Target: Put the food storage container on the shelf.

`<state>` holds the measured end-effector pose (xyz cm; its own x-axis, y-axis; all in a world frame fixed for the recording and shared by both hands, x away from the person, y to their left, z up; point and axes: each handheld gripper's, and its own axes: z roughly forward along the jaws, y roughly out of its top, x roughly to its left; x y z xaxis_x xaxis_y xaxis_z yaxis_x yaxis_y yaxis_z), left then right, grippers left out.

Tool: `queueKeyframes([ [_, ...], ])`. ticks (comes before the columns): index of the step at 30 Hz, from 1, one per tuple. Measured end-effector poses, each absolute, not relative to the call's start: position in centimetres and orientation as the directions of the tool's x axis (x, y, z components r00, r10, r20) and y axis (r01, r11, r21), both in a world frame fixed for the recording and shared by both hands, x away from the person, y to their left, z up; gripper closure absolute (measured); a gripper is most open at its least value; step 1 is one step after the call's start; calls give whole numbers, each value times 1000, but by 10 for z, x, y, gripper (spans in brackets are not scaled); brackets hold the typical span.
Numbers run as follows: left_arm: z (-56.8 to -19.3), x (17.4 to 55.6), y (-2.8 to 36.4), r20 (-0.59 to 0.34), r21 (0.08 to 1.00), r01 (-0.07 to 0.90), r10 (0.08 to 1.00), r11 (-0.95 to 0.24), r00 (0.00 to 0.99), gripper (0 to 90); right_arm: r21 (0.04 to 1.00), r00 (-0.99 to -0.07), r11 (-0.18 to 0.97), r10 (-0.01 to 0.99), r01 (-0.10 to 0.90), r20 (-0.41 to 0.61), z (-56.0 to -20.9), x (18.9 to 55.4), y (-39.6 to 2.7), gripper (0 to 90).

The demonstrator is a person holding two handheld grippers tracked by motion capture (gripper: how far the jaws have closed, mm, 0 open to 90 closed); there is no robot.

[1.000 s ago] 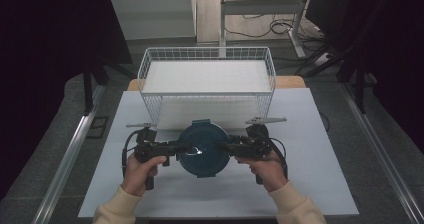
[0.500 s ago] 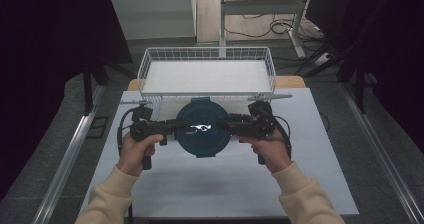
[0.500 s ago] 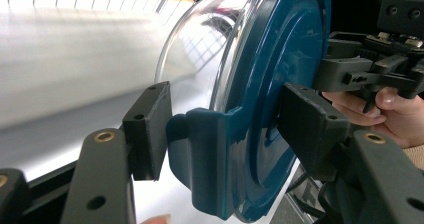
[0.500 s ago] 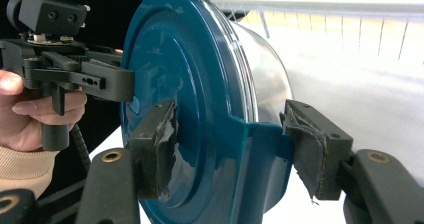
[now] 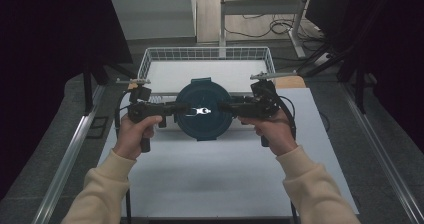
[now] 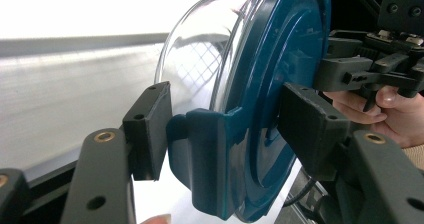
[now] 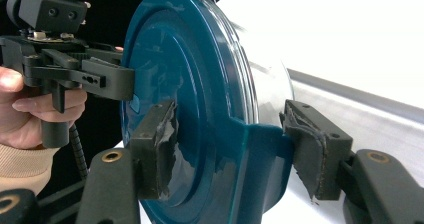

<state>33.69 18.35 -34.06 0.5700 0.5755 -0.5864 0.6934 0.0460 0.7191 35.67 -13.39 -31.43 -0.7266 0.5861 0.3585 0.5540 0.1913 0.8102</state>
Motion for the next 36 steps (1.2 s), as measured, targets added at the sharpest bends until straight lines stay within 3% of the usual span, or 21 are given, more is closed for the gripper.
queueKeyframes([
  [25, -281, 404, 192, -584, 731, 679, 577, 70, 570, 397, 813, -733, 186, 573, 552, 366, -261, 419, -130, 411],
  [36, -292, 434, 195, -624, 704, 701, 570, 112, 535, 396, 805, -733, 200, 573, 559, 367, -263, 453, -125, 412],
])
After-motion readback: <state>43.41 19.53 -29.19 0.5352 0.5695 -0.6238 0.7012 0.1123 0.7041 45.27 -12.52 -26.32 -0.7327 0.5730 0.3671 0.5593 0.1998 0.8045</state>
